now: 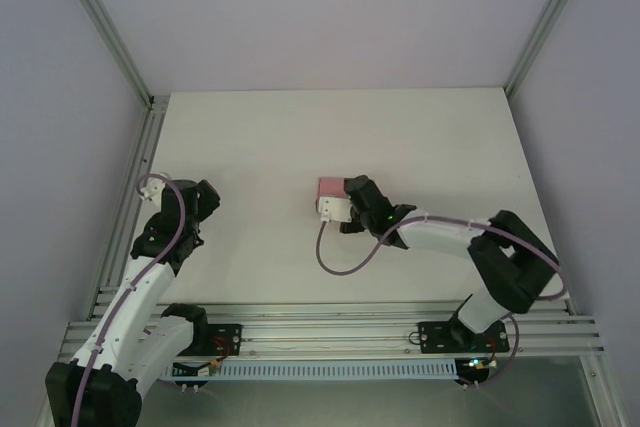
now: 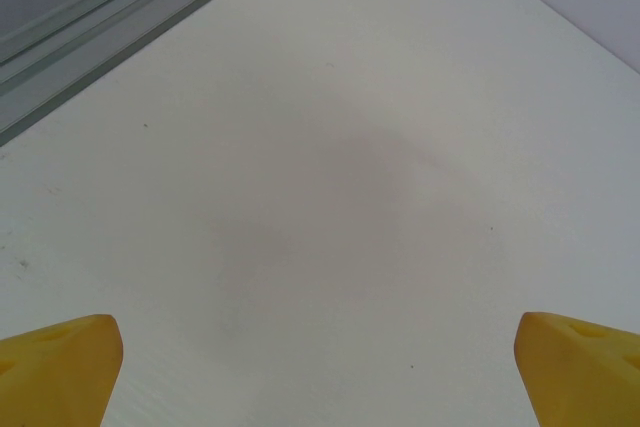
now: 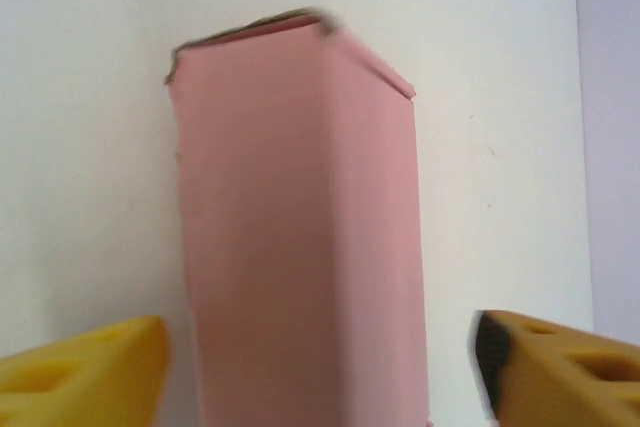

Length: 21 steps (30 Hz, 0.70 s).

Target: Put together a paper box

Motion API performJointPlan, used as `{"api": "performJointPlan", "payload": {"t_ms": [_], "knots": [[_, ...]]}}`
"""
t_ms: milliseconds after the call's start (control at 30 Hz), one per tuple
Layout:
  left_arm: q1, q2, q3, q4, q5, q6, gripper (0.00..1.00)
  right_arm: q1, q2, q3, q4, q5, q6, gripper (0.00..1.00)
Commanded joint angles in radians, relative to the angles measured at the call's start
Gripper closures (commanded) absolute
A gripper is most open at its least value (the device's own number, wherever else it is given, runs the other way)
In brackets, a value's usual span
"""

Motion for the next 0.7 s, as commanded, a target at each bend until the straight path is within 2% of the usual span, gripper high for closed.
{"api": "performJointPlan", "payload": {"t_ms": [0, 67, 133, 233, 333, 467, 567, 667], "knots": [[0.016, -0.003, 0.005, 0.01, -0.027, 0.025, 0.0, 0.003, -0.096, -0.001, -0.181, -0.093, 0.129, 0.0], [0.016, 0.0, 0.01, 0.017, -0.026, 0.028, 0.0, 0.003, -0.162, -0.006, -0.249, -0.158, 0.172, 0.0], [0.018, 0.003, 0.015, 0.031, -0.022, 0.036, 0.0, 0.0, -0.245, -0.03, -0.242, -0.207, 0.21, 0.0], [0.018, 0.018, 0.018, 0.075, -0.021, 0.06, 0.0, -0.047, -0.331, -0.048, -0.138, -0.177, 0.349, 0.0], [0.02, 0.056, 0.002, 0.186, -0.031, 0.115, 0.0, -0.221, -0.365, -0.003, -0.136, -0.227, 0.652, 0.0], [0.027, 0.163, -0.012, 0.341, -0.051, 0.204, 0.0, -0.473, -0.349, -0.026, -0.053, -0.112, 1.027, 0.0], [0.033, 0.269, -0.049, 0.511, -0.054, 0.281, 0.0, -0.633, -0.317, -0.137, 0.1, -0.064, 1.159, 0.0], [0.037, 0.395, -0.105, 0.751, -0.025, 0.365, 0.0, -0.694, -0.277, -0.253, 0.288, -0.045, 1.169, 0.0]]}}
